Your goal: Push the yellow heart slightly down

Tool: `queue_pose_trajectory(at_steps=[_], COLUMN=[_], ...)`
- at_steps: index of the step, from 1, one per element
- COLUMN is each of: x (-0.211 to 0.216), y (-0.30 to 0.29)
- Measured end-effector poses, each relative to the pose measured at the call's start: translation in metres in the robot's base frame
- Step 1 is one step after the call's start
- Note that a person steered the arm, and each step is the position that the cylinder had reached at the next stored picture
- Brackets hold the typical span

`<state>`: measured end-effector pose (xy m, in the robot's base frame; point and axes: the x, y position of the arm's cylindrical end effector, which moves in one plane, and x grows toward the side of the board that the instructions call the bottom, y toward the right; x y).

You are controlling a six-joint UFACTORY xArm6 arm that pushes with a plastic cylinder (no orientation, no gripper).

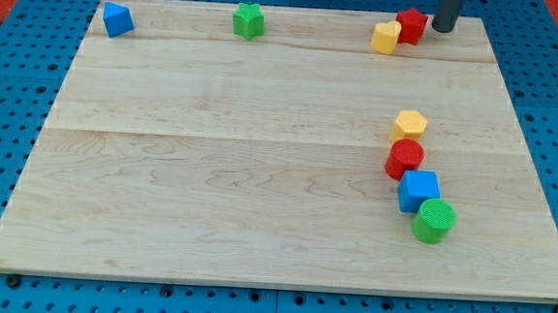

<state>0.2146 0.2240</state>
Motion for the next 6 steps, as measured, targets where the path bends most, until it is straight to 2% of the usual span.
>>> queue_pose_trajectory(at_steps=[2, 3, 4, 5, 6], x=[-0.023, -0.023, -0.021, 0.017, 0.044], y=[-0.012, -0.088, -0.127, -0.099, -0.099])
